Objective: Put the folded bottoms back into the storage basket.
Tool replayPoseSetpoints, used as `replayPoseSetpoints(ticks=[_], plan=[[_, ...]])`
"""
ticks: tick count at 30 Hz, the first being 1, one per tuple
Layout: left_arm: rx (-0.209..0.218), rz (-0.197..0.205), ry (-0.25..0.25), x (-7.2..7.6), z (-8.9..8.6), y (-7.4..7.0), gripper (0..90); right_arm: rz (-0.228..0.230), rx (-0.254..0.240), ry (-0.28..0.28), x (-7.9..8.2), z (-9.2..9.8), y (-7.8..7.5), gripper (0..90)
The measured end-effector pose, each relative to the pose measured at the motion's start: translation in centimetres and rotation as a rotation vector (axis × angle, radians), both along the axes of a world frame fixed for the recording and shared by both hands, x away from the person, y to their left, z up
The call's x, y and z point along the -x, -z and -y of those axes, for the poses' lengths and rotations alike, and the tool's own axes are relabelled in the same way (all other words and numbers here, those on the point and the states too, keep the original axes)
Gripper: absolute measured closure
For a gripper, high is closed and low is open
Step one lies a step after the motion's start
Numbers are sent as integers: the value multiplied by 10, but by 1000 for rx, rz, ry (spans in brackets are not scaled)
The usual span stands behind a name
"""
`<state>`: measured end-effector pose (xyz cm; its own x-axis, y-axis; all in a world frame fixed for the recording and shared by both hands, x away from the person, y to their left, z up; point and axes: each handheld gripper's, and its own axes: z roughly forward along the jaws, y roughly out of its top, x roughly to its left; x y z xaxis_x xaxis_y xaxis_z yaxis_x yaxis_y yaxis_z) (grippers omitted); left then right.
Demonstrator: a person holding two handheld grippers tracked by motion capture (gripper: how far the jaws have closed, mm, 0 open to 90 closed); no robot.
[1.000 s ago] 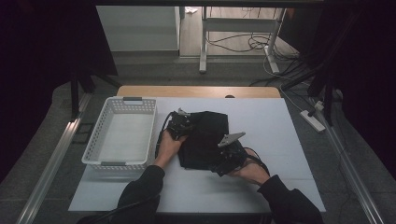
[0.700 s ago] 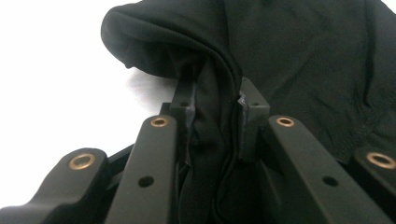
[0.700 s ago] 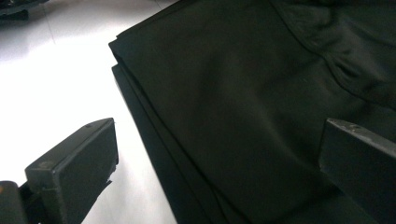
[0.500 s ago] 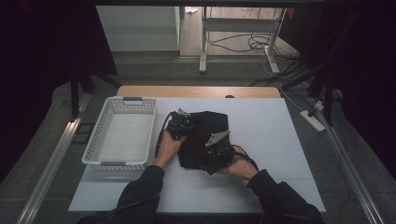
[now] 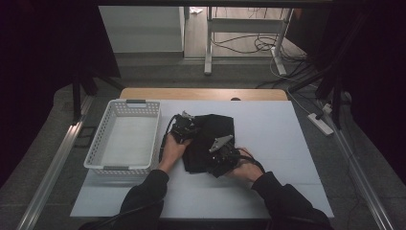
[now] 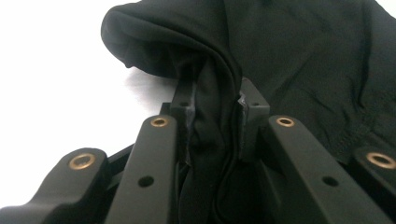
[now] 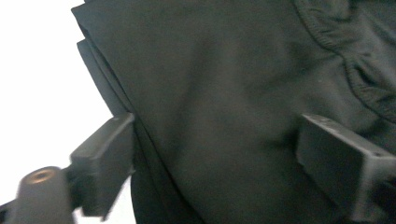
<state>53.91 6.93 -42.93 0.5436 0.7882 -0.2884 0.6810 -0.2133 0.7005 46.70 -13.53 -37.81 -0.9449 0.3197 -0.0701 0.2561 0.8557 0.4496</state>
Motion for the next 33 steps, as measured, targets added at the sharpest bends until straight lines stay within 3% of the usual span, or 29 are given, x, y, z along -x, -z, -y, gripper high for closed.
replayPoseSetpoints(ticks=[1,2,3,6,7,8,9,10,17,21,24,27,33], plan=[[0,0,0,0,0,0,739,0,0,0,0,0,0,204],[9,-5,-2,0,0,0,738,10,-5,-2,-4,2,-2,315],[9,-5,-2,0,0,0,738,10,-5,-2,-4,2,-2,315],[12,-7,-2,-1,-1,0,738,24,-19,6,-11,6,-4,503],[12,-7,-2,-1,-1,0,738,24,-19,6,-11,6,-4,503],[12,-9,-2,-1,-1,0,738,31,-21,10,-13,7,-5,581],[12,-9,-2,-1,-1,0,739,31,-21,10,-13,7,-5,581],[10,-8,-4,-1,0,0,738,41,-26,15,-15,7,-5,652],[11,-12,-6,-2,0,0,741,19,-29,28,-20,8,-7,728],[6,-15,-8,-2,1,-2,752,-17,-49,31,-24,10,-8,758],[13,-19,-13,-3,1,-3,760,-14,-51,4,-24,10,-12,794],[17,-21,-16,-3,0,-3,762,-8,-41,-7,-24,10,-14,797],[36,-12,-23,-3,-3,-9,768,-37,-75,12,-25,10,-18,804]])
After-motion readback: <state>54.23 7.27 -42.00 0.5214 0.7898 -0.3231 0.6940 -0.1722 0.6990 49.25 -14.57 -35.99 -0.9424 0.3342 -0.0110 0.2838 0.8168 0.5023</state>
